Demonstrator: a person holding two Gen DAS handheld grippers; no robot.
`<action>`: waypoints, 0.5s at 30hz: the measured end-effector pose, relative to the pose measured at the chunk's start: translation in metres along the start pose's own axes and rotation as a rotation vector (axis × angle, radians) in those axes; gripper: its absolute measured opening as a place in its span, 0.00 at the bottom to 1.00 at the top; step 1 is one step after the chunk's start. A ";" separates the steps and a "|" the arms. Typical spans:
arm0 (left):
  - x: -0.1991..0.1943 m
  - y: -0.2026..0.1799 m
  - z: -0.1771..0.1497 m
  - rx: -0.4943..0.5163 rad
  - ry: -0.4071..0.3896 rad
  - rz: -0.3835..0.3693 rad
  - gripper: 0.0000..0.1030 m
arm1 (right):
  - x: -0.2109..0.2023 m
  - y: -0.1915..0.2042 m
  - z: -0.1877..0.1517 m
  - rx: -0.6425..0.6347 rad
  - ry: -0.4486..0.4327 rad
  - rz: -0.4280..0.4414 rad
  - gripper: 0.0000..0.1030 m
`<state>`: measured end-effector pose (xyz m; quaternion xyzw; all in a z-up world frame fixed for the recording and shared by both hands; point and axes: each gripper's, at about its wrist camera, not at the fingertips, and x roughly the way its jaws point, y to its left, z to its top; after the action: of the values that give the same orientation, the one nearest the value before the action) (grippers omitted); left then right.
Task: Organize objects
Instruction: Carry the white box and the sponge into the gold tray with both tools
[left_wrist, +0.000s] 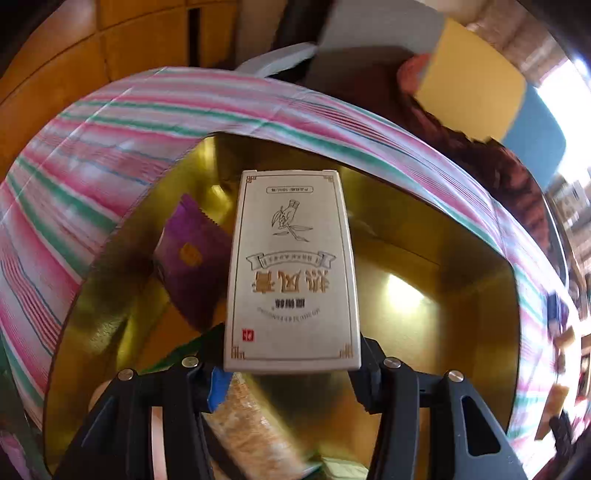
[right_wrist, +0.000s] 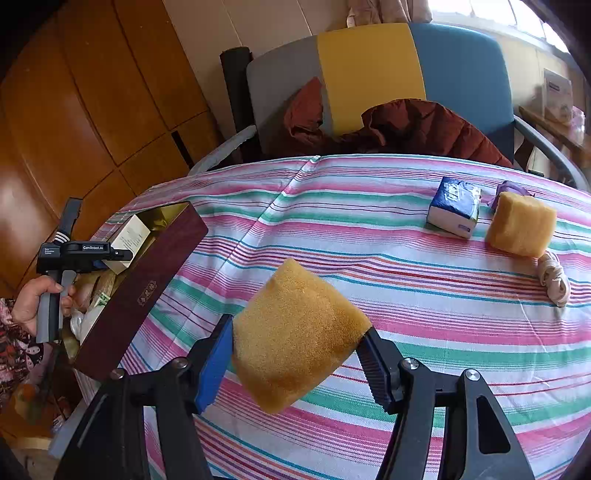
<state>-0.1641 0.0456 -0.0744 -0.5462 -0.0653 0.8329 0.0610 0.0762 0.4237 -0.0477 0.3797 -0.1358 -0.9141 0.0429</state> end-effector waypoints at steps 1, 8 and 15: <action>0.000 0.005 0.002 -0.023 0.000 -0.011 0.53 | 0.000 0.000 0.000 -0.003 0.000 0.002 0.63; -0.020 0.013 -0.015 -0.044 -0.042 -0.100 0.58 | 0.000 0.010 0.005 0.047 -0.006 0.033 0.63; -0.059 0.020 -0.058 -0.032 -0.179 -0.188 0.58 | 0.016 0.059 0.017 0.013 0.024 0.095 0.64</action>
<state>-0.0881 0.0181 -0.0475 -0.4620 -0.1348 0.8677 0.1241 0.0511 0.3677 -0.0304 0.3840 -0.1592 -0.9055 0.0854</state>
